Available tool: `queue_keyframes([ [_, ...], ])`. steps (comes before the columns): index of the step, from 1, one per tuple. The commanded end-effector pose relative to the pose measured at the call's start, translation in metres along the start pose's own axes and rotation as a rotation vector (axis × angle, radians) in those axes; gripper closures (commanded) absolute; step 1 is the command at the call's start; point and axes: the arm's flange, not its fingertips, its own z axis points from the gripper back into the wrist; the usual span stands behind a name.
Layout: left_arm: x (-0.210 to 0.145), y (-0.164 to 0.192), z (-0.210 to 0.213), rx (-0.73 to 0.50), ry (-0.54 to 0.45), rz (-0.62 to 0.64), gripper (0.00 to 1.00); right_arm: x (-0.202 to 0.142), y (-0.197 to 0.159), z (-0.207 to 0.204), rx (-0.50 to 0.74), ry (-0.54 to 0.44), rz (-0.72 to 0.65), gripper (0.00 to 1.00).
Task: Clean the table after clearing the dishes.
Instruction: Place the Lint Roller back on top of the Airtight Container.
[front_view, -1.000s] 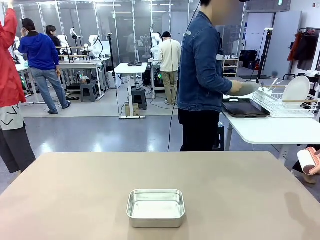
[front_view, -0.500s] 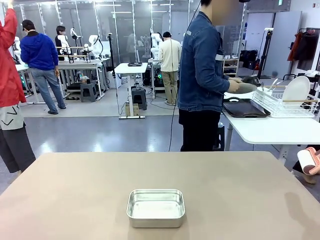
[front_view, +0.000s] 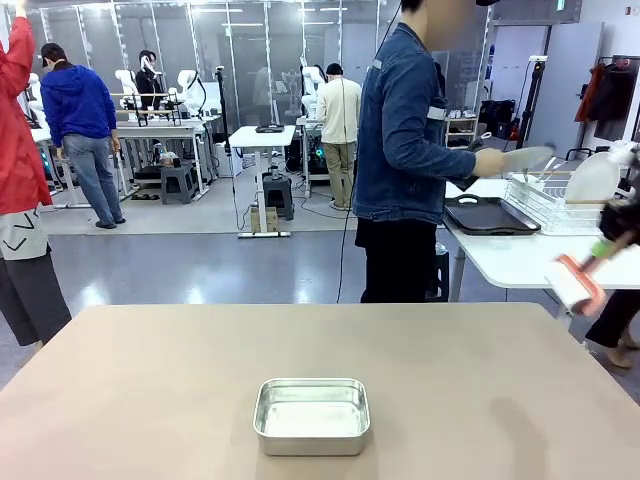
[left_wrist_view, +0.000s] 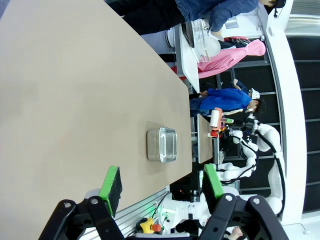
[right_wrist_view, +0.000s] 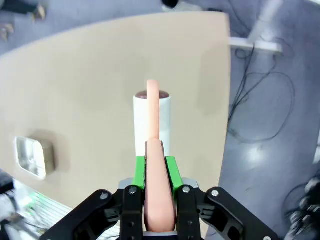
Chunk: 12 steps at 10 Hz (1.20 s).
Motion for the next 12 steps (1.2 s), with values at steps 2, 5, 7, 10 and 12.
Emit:
queue_keyframes([
  [2, -0.002, -0.003, 0.004, 0.008, 0.007, 0.004, 0.17, -0.009, 0.115, 0.029, -0.061, -0.052, 0.396, 0.79],
  [5, -0.002, -0.003, 0.004, 0.008, 0.007, 0.004, 0.17, -0.04, 0.24, 0.007, -0.012, 0.067, 0.775, 0.79],
  [7, -0.002, -0.003, 0.004, 0.008, 0.007, 0.004, 0.17, -0.088, 0.302, -0.012, 0.042, 0.152, 1.01, 0.79],
  [10, -0.002, -0.003, 0.004, 0.008, 0.007, 0.004, 0.17, -0.141, 0.344, -0.028, 0.117, 0.202, 1.198, 0.79],
  [12, -0.002, -0.003, 0.004, 0.008, 0.007, 0.004, 0.17, -0.134, 0.355, -0.031, 0.085, 0.228, 1.143, 0.79],
])
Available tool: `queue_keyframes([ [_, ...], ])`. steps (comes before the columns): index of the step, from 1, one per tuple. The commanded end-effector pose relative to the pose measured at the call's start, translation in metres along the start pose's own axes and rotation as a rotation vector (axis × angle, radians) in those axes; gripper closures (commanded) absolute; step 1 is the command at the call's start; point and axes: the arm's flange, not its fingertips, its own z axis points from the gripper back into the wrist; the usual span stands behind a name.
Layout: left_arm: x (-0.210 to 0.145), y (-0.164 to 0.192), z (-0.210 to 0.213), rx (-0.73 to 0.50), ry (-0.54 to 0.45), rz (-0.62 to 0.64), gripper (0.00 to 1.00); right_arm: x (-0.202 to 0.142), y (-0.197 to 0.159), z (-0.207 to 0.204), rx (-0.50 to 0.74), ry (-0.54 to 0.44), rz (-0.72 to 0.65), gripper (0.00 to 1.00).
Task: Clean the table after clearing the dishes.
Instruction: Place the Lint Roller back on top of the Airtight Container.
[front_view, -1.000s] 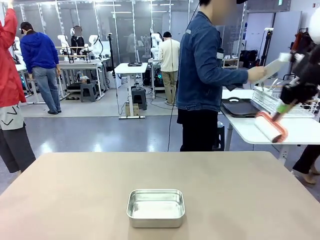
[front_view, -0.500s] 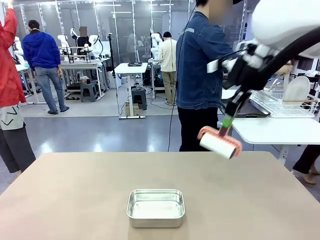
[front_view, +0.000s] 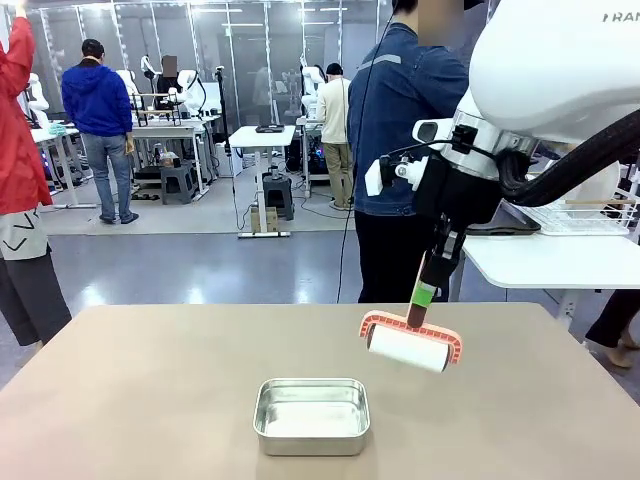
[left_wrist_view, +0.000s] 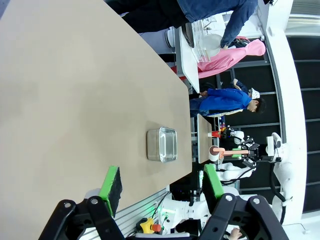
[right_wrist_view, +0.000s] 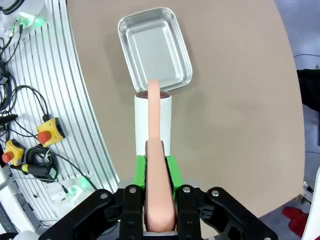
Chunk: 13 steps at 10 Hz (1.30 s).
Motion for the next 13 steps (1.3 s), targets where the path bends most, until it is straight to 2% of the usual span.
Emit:
queue_keyframes([
  [1, -0.002, -0.003, 0.004, 0.008, 0.008, 0.004, 0.17, 0.003, -0.01, 0.002, -0.005, 0.001, -0.038, 0.79],
  [5, -0.002, -0.003, 0.004, 0.008, 0.008, 0.004, 0.17, 0.0, -0.009, 0.0, 0.002, 0.0, -0.018, 0.79],
  [7, -0.002, -0.003, 0.004, 0.008, 0.008, 0.004, 0.17, 0.04, -0.01, -0.006, -0.029, -0.032, 0.114, 0.79],
  [9, -0.002, -0.003, 0.004, 0.008, 0.008, 0.004, 0.17, 0.093, -0.022, -0.032, -0.033, 0.017, 0.231, 0.79],
  [10, -0.002, -0.003, 0.004, 0.008, 0.008, 0.004, 0.17, 0.117, -0.028, -0.055, 0.014, 0.029, 0.275, 0.79],
  [12, -0.002, -0.003, 0.004, 0.008, 0.008, 0.004, 0.17, 0.15, -0.027, -0.103, 0.065, 0.118, 0.364, 0.79],
  [13, -0.002, -0.003, 0.004, 0.008, 0.008, 0.004, 0.17, 0.163, -0.028, -0.127, 0.041, 0.193, 0.346, 0.79],
])
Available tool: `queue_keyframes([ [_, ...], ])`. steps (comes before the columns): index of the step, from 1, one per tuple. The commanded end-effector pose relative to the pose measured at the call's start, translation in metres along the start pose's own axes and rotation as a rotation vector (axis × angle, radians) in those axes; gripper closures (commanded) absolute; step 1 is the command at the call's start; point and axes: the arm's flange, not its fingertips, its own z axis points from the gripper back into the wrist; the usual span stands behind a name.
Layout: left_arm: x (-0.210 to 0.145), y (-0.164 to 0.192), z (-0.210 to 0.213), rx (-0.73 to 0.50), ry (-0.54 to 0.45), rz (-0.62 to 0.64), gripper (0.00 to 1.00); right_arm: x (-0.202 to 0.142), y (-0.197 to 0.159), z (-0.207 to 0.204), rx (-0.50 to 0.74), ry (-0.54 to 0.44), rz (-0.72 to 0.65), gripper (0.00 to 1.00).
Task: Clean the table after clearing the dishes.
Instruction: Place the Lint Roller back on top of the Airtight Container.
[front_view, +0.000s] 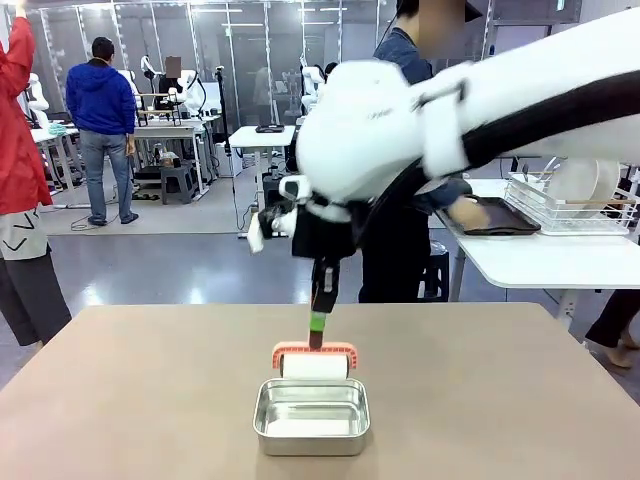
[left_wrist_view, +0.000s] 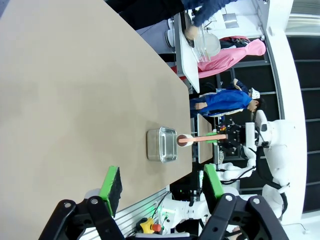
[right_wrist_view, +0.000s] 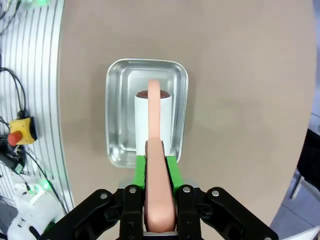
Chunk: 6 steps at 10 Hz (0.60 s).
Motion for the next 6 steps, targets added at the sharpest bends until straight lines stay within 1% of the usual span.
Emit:
queue_keyframes([
  [1, -0.002, -0.003, 0.004, 0.008, 0.007, 0.004, 0.17, 0.015, -0.011, -0.01, 0.016, 0.086, 0.037, 0.79],
  [2, -0.002, -0.003, 0.004, 0.008, 0.007, 0.004, 0.17, 0.018, -0.013, -0.028, 0.051, 0.096, 0.044, 0.79],
  [3, -0.002, -0.003, 0.004, 0.008, 0.007, 0.004, 0.17, 0.017, -0.012, -0.033, 0.068, 0.096, 0.048, 0.79],
  [6, -0.002, -0.003, 0.004, 0.008, 0.007, 0.004, 0.17, 0.016, -0.014, -0.051, 0.054, 0.082, 0.011, 0.79],
])
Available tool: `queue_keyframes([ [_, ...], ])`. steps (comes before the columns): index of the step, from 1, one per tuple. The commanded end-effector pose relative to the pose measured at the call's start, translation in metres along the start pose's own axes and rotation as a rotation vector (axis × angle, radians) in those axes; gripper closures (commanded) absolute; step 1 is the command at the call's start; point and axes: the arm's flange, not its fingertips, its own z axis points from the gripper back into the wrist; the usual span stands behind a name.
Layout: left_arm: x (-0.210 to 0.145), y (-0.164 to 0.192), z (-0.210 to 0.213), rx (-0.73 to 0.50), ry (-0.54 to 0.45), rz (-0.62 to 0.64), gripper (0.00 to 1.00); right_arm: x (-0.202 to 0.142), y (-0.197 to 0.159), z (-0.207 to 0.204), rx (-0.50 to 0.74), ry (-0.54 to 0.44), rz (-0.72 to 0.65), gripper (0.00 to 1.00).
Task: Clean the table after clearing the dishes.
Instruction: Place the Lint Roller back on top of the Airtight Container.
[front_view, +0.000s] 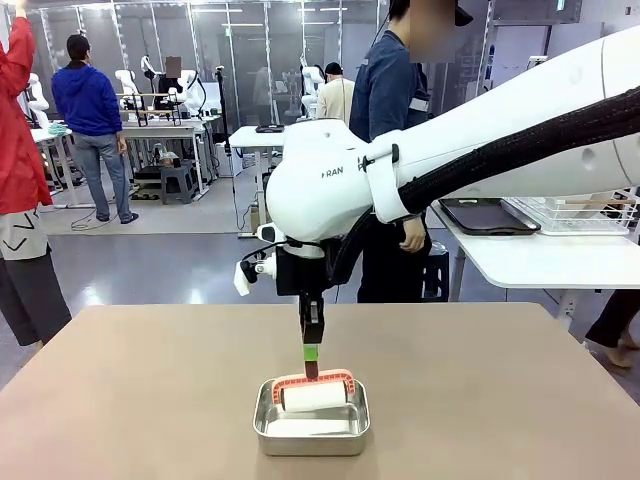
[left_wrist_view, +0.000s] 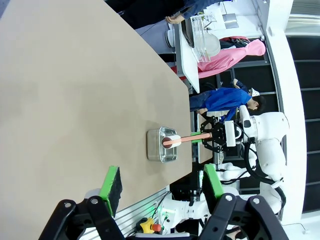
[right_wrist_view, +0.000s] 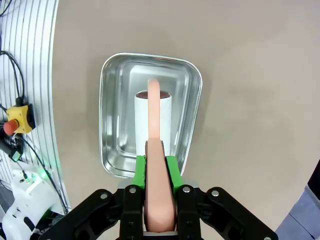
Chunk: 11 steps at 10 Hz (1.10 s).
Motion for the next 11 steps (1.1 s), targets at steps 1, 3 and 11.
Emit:
queue_keyframes([
  [1, -0.002, -0.003, 0.004, 0.008, 0.007, 0.004, 0.17, 0.004, 0.0, -0.009, -0.026, -0.019, -0.058, 0.79],
  [3, -0.002, -0.003, 0.004, 0.008, 0.007, 0.004, 0.17, 0.004, -0.007, -0.025, -0.049, 0.004, -0.081, 0.79],
  [11, -0.002, -0.003, 0.004, 0.008, 0.007, 0.004, 0.17, -0.011, -0.028, -0.046, -0.02, -0.094, -0.162, 0.46],
])
